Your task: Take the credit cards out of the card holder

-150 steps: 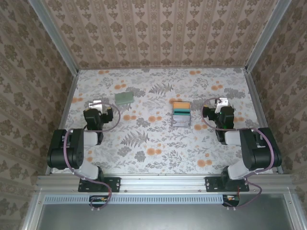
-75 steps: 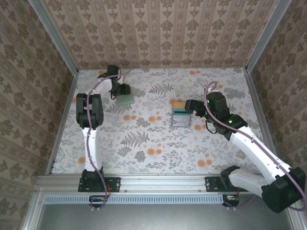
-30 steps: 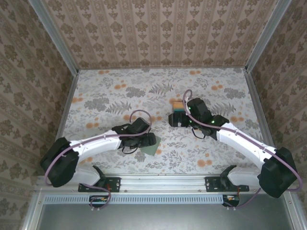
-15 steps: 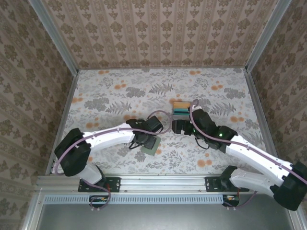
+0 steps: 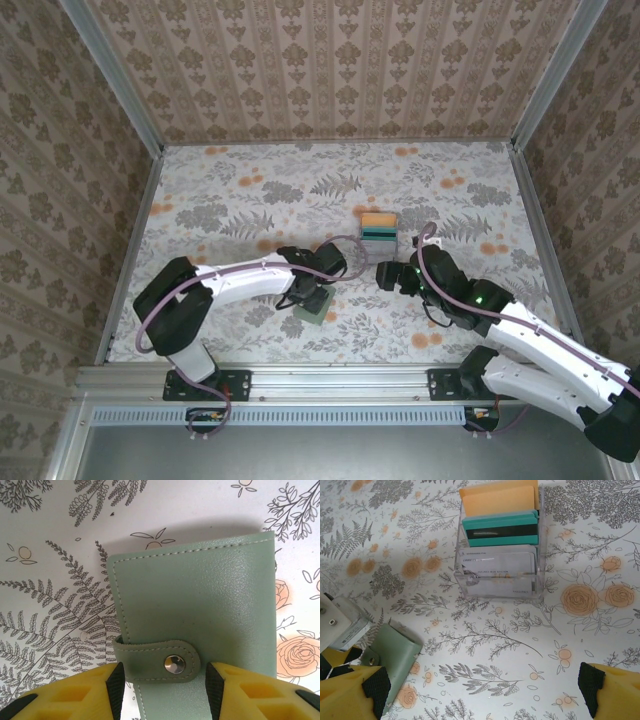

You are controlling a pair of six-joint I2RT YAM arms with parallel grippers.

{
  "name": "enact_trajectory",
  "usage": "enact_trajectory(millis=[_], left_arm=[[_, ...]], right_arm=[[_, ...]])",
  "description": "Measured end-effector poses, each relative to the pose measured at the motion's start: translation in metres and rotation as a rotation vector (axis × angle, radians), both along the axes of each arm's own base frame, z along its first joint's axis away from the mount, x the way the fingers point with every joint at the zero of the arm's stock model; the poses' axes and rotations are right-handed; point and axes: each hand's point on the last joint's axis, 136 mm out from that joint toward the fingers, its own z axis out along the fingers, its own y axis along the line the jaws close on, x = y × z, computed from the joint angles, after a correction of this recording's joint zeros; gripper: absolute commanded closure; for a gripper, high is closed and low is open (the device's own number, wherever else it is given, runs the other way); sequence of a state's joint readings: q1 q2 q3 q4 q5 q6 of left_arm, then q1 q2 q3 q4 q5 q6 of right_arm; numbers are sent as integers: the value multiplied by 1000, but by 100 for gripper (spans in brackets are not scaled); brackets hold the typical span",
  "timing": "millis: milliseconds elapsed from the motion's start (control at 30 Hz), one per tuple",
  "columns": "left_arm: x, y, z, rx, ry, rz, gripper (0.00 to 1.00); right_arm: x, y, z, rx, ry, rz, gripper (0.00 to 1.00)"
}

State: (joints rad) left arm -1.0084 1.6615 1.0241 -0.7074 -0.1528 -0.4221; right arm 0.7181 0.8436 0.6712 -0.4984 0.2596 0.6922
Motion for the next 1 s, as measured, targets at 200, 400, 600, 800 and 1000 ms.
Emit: enact_trajectory(millis=[200,400,600,800,1000], left_arm=[[1,-2,-4,18,10,-9,58],[3,-5,-4,29,13,-28,80],[5,-6,-1,33,7,-46,98],[6,-4,3,-16,29,-21,100],[10,11,26,-219,55,105,100]], right_arm=[[0,0,0,7,4,-7,0],[0,0,-1,12,6,-11,0],[0,1,-4,4,17,-11,0],[0,4,-7,-2,25,-1,0],[2,14,-11,-3,32,21,0]])
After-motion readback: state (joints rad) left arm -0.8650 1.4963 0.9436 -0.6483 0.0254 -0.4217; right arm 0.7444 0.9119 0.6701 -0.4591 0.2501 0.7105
